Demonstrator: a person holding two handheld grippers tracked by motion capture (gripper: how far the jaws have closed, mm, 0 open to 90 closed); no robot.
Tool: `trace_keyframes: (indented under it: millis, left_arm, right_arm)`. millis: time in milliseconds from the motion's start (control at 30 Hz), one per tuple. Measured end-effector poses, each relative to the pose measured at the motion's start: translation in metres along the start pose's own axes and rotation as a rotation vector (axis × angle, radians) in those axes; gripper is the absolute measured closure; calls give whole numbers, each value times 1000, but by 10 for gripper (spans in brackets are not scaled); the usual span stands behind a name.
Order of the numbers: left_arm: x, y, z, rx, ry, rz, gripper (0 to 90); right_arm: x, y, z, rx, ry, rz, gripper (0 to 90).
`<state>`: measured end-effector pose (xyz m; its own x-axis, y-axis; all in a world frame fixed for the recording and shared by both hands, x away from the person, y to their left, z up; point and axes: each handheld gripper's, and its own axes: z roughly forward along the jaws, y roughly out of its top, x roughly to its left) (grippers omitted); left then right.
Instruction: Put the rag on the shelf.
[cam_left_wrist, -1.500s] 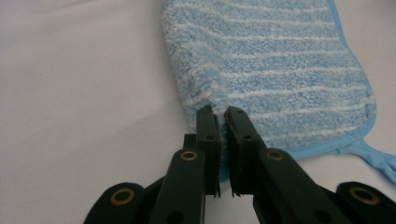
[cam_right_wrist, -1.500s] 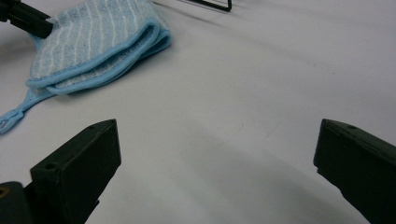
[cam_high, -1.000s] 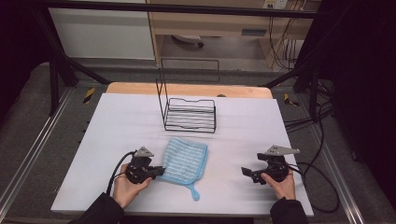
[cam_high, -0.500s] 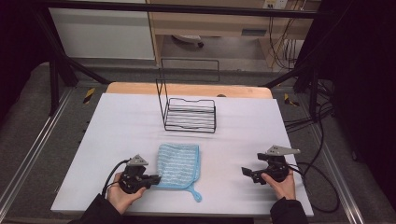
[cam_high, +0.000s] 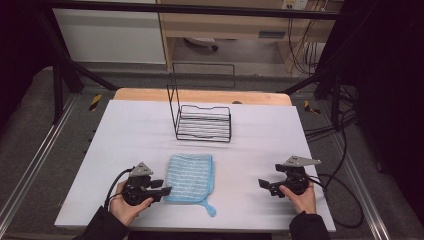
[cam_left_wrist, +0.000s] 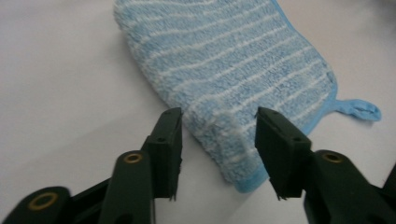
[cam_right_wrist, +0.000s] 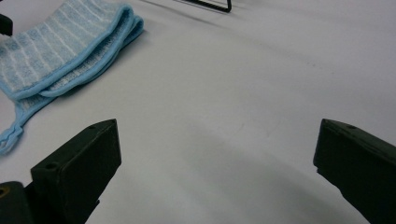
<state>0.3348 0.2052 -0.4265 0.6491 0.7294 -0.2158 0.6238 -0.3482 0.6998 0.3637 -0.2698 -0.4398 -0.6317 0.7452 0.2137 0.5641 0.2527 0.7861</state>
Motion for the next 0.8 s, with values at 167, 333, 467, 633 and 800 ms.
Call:
trace_keyframes:
  millis: [167, 333, 467, 633, 800]
  left_arm:
    - [9, 1, 0, -30, 17, 9, 352]
    - [16, 3, -1, -59, 48, 27, 221]
    - [20, 6, -1, -63, 41, 30, 158]
    - [27, 13, -2, -65, 25, 30, 95]
    - [30, 23, -6, -81, 8, 35, 64]
  right_arm:
    - [0, 0, 0, -2, -2, 0, 15]
    - [0, 0, 0, -3, 1, 0, 15]
    - [0, 0, 0, -4, -1, 0, 15]
    - [0, 0, 0, -4, -2, -3, 15]
    - [1, 0, 0, -4, -5, 2, 15]
